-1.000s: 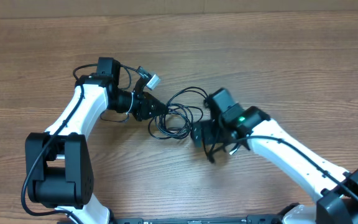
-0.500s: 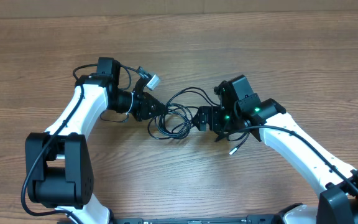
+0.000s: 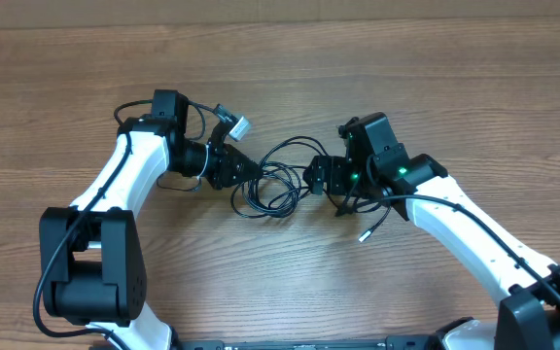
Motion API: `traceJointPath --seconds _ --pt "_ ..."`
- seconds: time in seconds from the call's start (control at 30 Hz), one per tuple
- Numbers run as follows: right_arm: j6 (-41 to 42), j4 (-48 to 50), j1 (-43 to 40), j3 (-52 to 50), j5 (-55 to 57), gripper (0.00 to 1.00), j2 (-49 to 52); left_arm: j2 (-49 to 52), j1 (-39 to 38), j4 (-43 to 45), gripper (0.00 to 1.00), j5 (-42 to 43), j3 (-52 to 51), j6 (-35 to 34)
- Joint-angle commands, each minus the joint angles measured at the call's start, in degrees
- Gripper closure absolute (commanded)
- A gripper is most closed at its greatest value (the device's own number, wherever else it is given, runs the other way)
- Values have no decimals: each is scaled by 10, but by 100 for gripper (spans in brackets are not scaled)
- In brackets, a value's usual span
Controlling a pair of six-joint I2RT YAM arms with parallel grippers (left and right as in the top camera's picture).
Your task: Untangle cables
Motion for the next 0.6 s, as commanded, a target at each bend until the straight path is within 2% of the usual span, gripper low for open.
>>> traceJointPath --seconds 0.0,0.03,0.07,0.13,0.33,0.47,0.57 --pt "21 -2 -3 -3 19 33 15 0 2 0 96 5 -2 -8" --pt "21 -10 -3 -3 8 57 15 0 2 -1 96 5 -2 -8" --pt "21 -17 -3 -3 -5 70 15 0 2 -1 96 5 -2 -8" --pt "20 -37 -1 -3 -38 77 15 0 2 -1 96 5 -2 -10" --pt "-3 -94 -1 -4 -71 75 15 0 2 4 96 18 -2 -25" --pt "-12 -63 -2 -7 -36 65 15 0 3 6 96 77 -2 -25" --pt "-12 -12 -5 -7 -8 55 15 0 3 7 96 87 -2 -25"
